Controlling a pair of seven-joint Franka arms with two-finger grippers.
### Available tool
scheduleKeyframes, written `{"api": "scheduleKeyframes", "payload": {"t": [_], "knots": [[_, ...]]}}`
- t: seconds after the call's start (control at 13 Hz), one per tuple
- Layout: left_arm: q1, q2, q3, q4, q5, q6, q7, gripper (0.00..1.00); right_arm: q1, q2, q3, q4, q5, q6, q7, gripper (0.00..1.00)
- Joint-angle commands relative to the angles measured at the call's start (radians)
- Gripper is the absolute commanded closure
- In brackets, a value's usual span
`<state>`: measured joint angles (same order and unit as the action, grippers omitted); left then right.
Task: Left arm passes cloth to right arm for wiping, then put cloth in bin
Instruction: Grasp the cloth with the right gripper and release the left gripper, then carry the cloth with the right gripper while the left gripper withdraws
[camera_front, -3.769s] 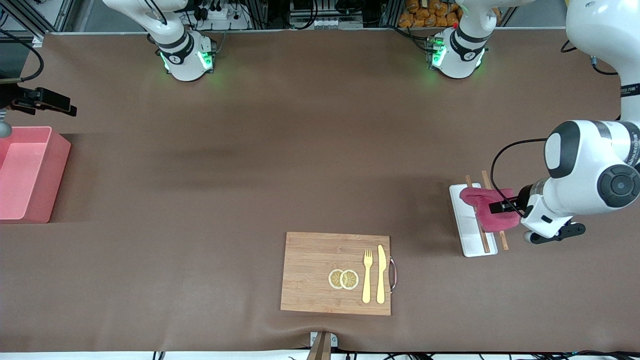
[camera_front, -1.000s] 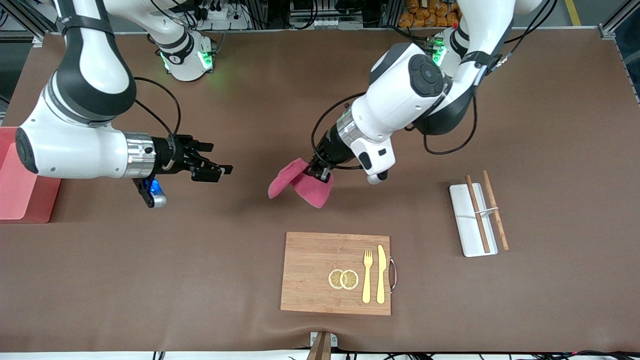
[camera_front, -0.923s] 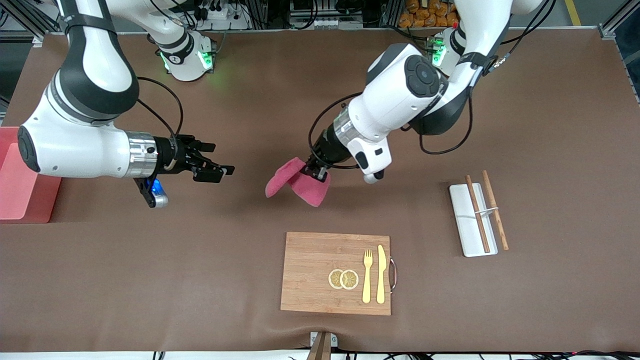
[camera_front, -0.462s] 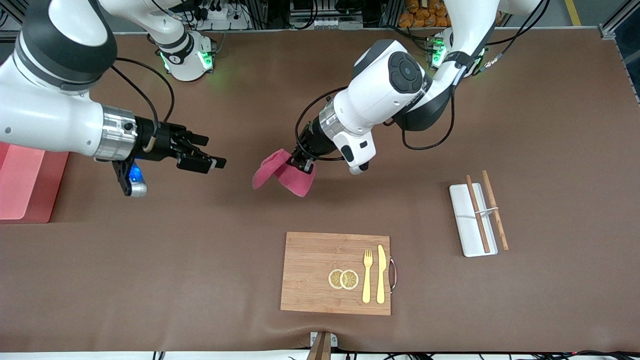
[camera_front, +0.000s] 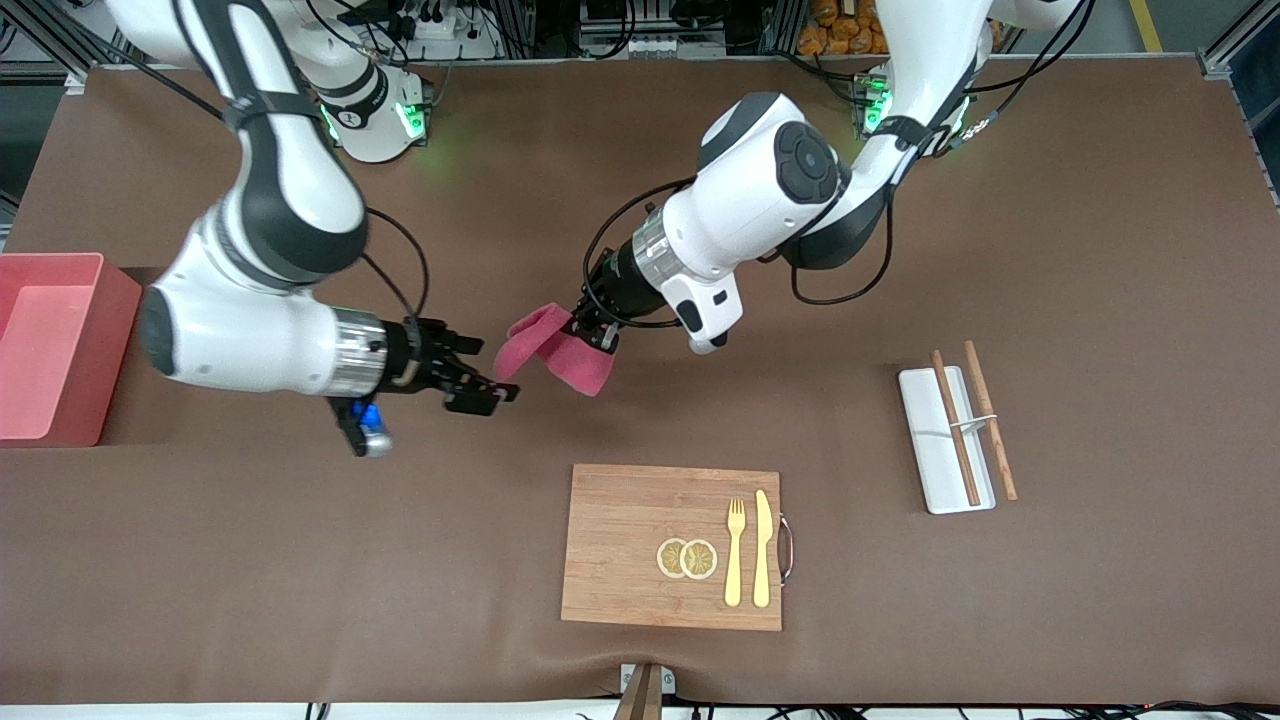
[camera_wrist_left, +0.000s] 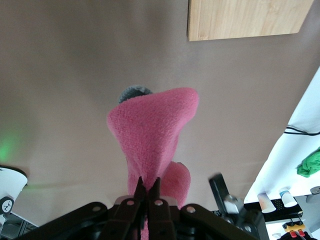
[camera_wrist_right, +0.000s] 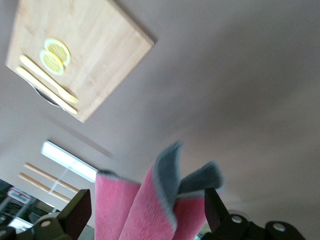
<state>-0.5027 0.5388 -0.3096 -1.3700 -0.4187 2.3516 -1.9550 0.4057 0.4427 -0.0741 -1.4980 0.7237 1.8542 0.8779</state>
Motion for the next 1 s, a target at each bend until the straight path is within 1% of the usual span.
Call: {"api": "scheduleKeyframes", "payload": {"t": [0.0, 0.08, 0.15, 0.46, 0.54, 0.62, 0.69, 0.77, 0.85, 0.92], "knots": [[-0.019, 0.016, 0.003, 0.020, -0.020, 0.017, -0.010, 1.00, 0.036, 0.005, -0.010, 0.016, 0.010, -0.016, 0.033, 0.00], [-0.019, 0.018, 0.003, 0.019, -0.020, 0.017, -0.010, 1.00, 0.047, 0.005, -0.010, 0.004, 0.002, -0.015, 0.032, 0.58], [-0.020, 0.026, 0.003, 0.020, -0.020, 0.017, -0.010, 1.00, 0.036, 0.005, -0.010, -0.004, 0.002, -0.016, 0.032, 1.00], [-0.022, 0.036, 0.003, 0.020, -0.020, 0.017, -0.010, 1.00, 0.030, 0.004, -0.015, -0.037, -0.013, -0.016, 0.023, 1.00], [-0.022, 0.036, 0.003, 0.020, -0.020, 0.017, -0.007, 0.89, 0.024, 0.002, -0.015, -0.036, -0.032, -0.023, 0.023, 1.00], [-0.020, 0.036, 0.003, 0.020, -0.020, 0.017, -0.007, 0.74, 0.015, -0.001, -0.016, -0.033, -0.062, -0.029, 0.021, 1.00], [-0.020, 0.035, 0.003, 0.022, -0.020, 0.017, -0.002, 0.50, -0.005, -0.005, -0.016, -0.033, -0.113, -0.032, 0.007, 1.00], [-0.020, 0.027, 0.004, 0.025, -0.019, 0.015, -0.001, 0.07, -0.030, -0.007, -0.015, -0.033, -0.172, -0.045, -0.022, 1.00], [-0.020, 0.018, 0.006, 0.026, -0.012, 0.005, -0.001, 0.00, -0.053, -0.006, -0.016, -0.033, -0.240, -0.070, -0.067, 1.00], [-0.011, 0.001, 0.007, 0.029, -0.011, -0.024, -0.001, 0.00, -0.094, -0.002, -0.016, -0.036, -0.300, -0.078, -0.121, 1.00]]}}
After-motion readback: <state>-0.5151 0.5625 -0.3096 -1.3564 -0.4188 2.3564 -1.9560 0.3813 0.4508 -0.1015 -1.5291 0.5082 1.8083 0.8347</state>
